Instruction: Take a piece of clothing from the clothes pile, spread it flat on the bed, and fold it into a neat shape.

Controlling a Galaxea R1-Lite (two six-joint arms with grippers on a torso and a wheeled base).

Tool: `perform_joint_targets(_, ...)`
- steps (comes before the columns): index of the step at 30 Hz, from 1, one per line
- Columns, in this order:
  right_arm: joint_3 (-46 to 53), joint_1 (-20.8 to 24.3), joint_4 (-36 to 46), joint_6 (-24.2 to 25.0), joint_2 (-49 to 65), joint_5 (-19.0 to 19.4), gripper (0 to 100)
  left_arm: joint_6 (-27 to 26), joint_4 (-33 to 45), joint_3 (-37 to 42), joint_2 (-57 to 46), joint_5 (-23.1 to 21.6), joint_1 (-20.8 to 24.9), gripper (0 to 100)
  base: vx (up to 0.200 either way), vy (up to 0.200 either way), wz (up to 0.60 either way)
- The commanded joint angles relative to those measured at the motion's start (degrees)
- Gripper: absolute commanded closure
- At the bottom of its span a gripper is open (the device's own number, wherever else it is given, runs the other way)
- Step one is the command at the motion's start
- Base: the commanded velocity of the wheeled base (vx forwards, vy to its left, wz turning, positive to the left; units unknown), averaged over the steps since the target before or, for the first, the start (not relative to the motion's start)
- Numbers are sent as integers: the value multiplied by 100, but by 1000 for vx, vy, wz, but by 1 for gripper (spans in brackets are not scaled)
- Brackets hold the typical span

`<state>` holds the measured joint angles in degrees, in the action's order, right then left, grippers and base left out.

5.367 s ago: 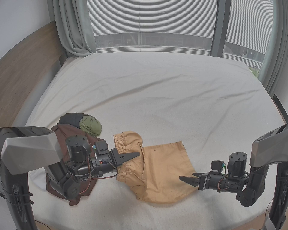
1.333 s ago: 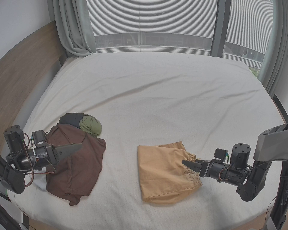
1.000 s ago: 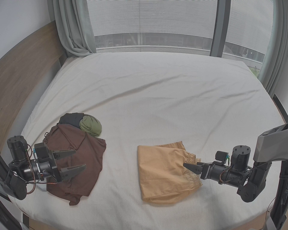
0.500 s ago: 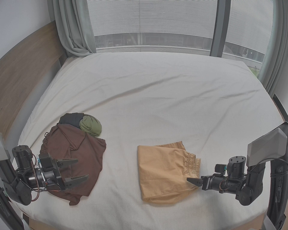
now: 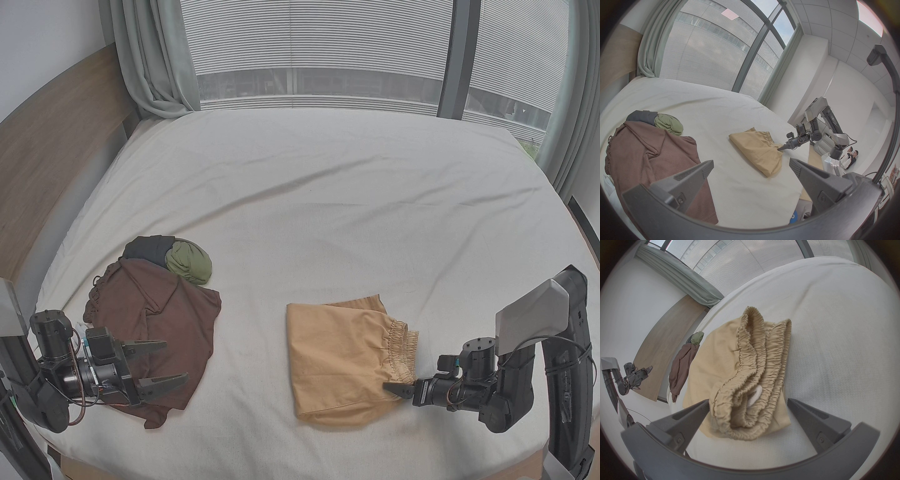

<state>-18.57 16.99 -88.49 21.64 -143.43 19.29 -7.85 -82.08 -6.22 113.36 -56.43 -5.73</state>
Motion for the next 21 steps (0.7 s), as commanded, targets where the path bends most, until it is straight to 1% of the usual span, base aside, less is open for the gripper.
perform_joint_targets(1,-147,50,7,51,-194,14,0,-6,-1,6,28,0,2,0,0,0,0)
perform_joint_targets(4,-226,102,7,218,-185,23,0,-6,-1,6,28,-8,2,0,0,0,0)
perform_joint_targets(8,-332,278,-1,587,-185,14,0,-6,-1,6,28,-52,2,0,0,0,0)
perform_joint_targets(10,-393,331,-1,675,-185,14,0,-6,-10,6,19,-70,-7,0,0,0,0)
perform_joint_targets(21,-499,348,-1,710,-194,-13,0,-6,-10,6,28,-70,-25,0,0,0,0)
